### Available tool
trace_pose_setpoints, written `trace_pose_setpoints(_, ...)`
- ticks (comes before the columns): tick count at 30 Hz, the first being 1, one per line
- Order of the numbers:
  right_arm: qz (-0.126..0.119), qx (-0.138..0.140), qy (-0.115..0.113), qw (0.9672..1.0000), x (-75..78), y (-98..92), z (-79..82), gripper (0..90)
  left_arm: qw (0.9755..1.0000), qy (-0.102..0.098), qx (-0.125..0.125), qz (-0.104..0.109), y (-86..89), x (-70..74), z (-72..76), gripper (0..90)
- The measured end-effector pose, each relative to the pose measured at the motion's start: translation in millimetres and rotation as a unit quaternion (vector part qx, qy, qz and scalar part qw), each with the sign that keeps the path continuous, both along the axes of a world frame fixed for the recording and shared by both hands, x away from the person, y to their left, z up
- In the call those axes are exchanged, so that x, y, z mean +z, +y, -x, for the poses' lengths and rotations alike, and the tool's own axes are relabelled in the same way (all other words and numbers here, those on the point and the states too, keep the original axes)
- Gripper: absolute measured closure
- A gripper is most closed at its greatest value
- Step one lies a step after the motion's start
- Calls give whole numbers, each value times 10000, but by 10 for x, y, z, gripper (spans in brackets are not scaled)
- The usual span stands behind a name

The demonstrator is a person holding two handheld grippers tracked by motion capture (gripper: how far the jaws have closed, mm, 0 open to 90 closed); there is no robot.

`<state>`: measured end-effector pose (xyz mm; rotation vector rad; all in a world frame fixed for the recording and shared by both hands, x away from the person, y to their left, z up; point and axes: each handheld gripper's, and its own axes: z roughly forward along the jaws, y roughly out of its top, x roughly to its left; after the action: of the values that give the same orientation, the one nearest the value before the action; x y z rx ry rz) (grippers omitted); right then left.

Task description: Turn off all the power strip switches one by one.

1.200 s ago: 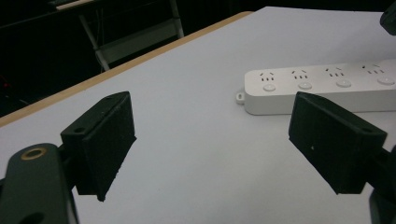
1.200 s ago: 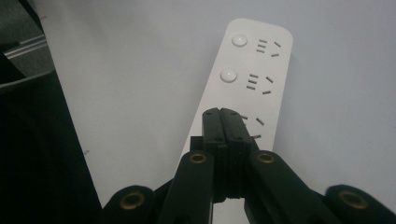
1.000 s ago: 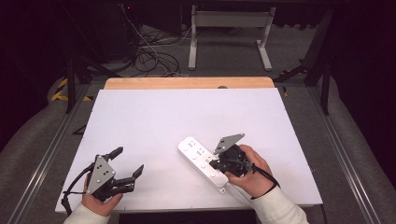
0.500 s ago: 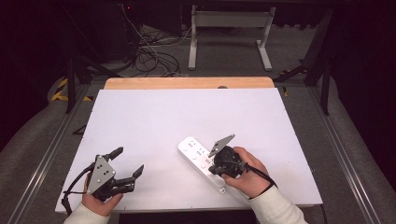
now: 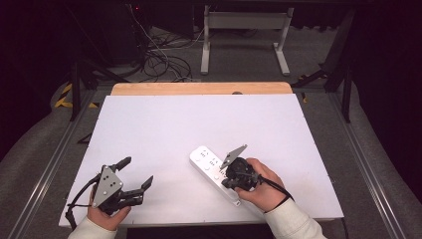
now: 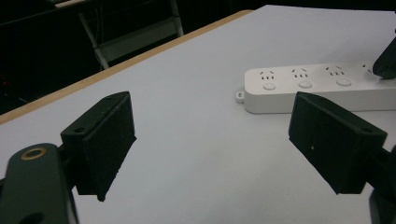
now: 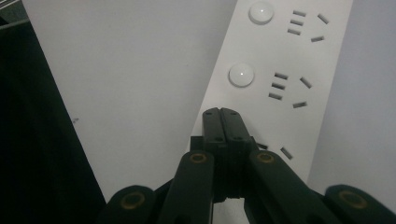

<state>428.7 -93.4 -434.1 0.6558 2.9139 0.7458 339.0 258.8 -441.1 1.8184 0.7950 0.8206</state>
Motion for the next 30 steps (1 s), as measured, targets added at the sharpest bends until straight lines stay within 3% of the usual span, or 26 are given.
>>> trace_pose_setpoints(11, 88, -14, -58, 9999, -24, 4, 21, 900, 10000, -12, 11, -7, -1, 2, 5, 152)
trace_pose_setpoints(30, 26, -120, -27, 9999, -34, -1, 31, 900, 10000, -31, 17, -24, -6, 6, 16, 152)
